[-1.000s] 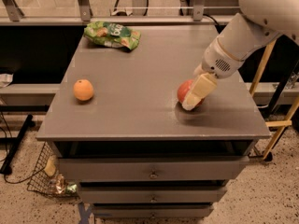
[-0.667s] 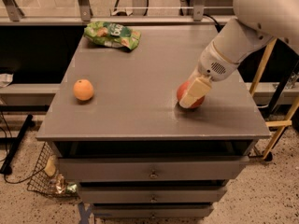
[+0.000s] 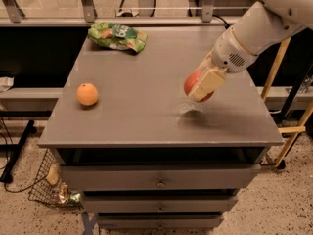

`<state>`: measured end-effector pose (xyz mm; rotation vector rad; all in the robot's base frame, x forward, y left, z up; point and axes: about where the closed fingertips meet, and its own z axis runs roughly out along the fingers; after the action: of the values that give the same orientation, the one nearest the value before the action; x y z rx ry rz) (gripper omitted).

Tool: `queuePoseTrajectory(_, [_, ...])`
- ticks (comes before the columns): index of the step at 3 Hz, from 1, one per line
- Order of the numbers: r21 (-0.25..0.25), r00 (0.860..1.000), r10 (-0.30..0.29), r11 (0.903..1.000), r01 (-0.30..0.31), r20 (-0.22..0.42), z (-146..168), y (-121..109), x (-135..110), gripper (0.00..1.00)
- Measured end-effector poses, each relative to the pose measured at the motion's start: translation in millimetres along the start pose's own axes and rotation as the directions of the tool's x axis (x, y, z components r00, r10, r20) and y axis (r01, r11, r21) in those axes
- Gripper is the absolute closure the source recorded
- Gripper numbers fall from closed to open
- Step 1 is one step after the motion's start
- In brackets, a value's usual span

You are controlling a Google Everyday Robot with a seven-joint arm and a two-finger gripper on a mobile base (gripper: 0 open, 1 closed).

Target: Move apple near orange

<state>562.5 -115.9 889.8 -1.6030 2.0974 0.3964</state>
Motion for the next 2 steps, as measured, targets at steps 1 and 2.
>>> queuePoseTrajectory(1, [0.000, 1.000, -0.006, 1.0000, 0.006, 0.003, 0.1, -0.3, -1.7, 1.00])
queuePoseTrajectory(2, [0.000, 1.000, -0.006, 1.0000, 0.006, 0.003, 0.1, -0.3, -1.7, 1.00])
